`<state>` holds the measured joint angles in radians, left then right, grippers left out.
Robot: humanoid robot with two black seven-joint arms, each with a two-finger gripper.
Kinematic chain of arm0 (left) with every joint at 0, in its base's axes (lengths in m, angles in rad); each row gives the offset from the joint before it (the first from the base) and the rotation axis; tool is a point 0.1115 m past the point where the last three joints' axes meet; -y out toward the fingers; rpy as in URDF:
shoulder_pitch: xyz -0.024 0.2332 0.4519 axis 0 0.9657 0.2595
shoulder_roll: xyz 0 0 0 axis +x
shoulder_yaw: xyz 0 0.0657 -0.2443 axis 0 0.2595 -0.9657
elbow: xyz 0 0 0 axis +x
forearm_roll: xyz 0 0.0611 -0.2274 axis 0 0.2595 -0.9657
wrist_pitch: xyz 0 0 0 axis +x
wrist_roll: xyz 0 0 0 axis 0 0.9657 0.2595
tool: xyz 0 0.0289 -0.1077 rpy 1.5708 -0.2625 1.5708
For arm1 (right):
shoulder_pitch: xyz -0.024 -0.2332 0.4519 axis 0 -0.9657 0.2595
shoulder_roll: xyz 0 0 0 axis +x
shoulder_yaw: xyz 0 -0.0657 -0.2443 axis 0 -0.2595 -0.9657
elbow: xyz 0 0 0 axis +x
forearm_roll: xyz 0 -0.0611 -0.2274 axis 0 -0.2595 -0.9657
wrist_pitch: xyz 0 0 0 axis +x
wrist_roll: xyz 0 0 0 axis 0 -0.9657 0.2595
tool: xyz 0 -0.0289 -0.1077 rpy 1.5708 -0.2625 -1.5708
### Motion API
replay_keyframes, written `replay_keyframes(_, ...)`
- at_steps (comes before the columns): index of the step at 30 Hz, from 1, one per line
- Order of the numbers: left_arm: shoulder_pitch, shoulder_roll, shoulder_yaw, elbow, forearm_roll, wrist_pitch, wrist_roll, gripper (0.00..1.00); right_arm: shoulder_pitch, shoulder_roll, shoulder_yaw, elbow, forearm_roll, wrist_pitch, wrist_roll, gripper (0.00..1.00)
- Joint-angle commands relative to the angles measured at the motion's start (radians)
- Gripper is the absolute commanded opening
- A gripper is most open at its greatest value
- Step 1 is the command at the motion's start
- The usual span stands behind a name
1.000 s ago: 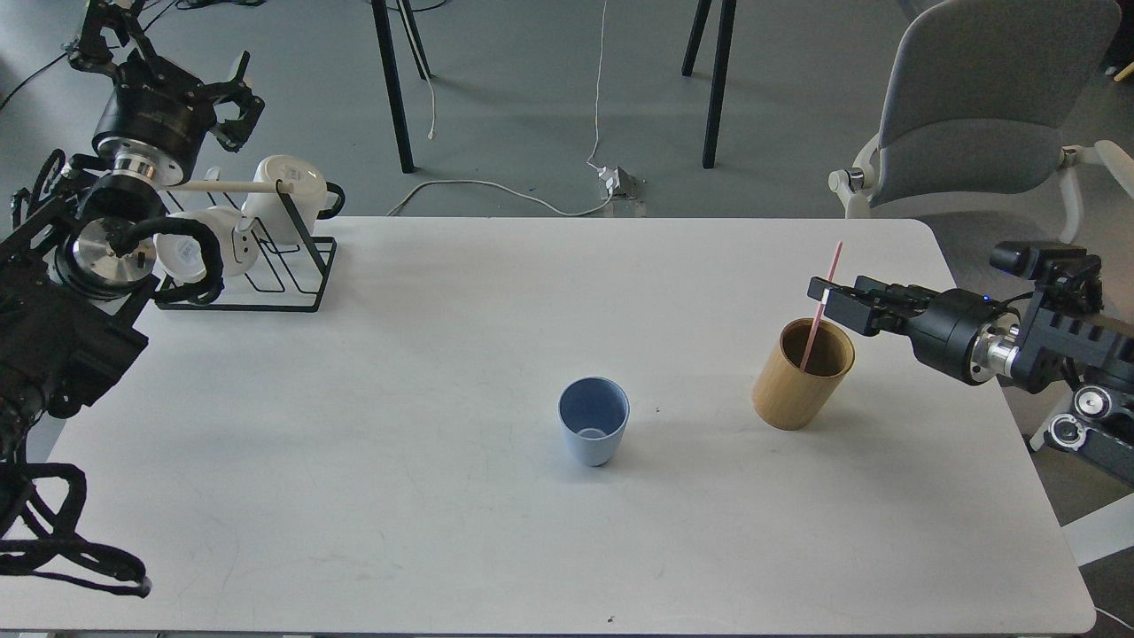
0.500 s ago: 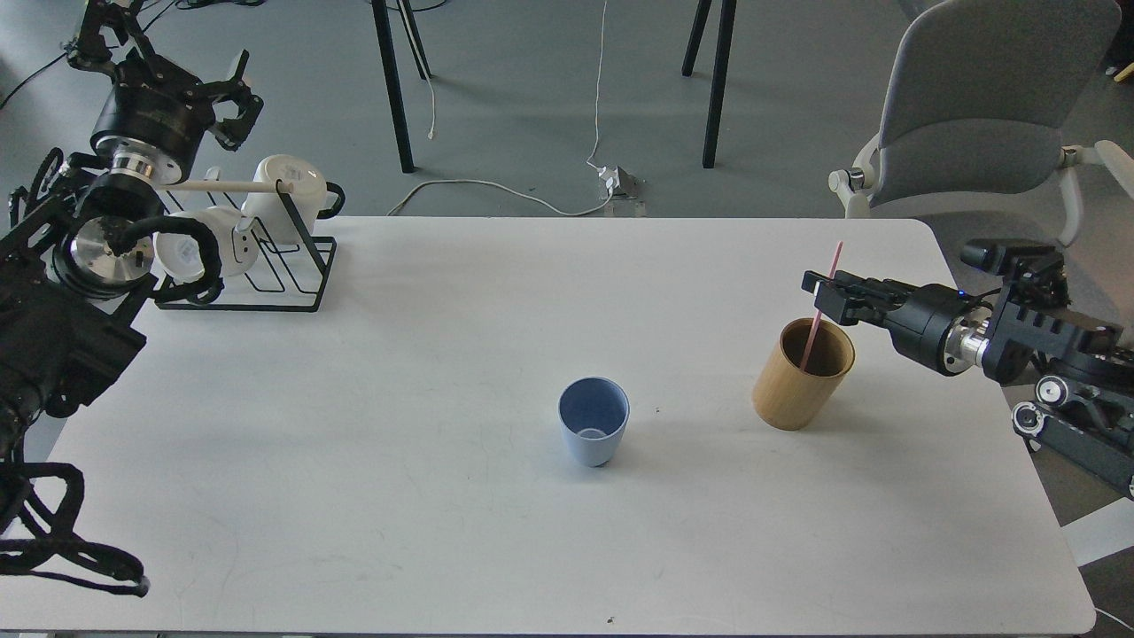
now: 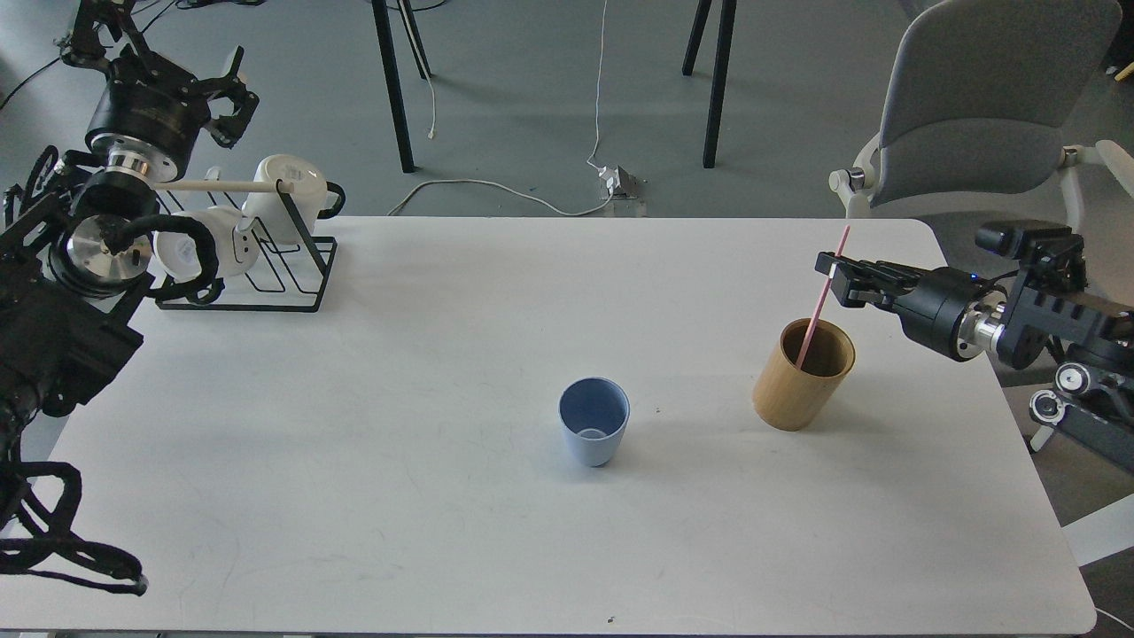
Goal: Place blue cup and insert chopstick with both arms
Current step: 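Pull the red stick up out of the tan cup with the right gripper, then move the red stick over the blue cup and lower it inside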
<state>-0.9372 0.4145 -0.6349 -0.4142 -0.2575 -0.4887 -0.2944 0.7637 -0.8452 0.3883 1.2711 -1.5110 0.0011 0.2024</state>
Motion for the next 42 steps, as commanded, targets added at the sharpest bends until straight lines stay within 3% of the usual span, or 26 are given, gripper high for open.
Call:
replay_keyframes(1, -0.002, 0.018, 0.000, -0.002, -0.002, 0.000, 0.001, 0.99, 0.072, -0.077, -0.002, 0.071, 0.002, 0.010, -0.011, 0.01)
replay_keyframes(11, -0.005, 0.023, 0.000, -0.002, 0.000, 0.000, 0.001, 0.99, 0.370, -0.043, -0.003, 0.091, 0.012, 0.148, -0.012, 0.02)
replay_keyframes(24, -0.005, 0.023, -0.002, -0.002, -0.002, 0.000, -0.005, 0.99, 0.278, 0.382, -0.091, 0.022, 0.009, 0.189, -0.017, 0.01)
replay_keyframes(31, -0.002, 0.032, 0.000, -0.002, -0.002, 0.000, -0.003, 0.99, 0.266, 0.451, -0.103, -0.056, 0.009, 0.180, -0.014, 0.02)
replay_keyframes(42, -0.006, 0.035, 0.001, -0.002, 0.000, 0.000, -0.003, 0.99, 0.206, 0.471, -0.105, -0.058, 0.006, 0.180, -0.011, 0.06)
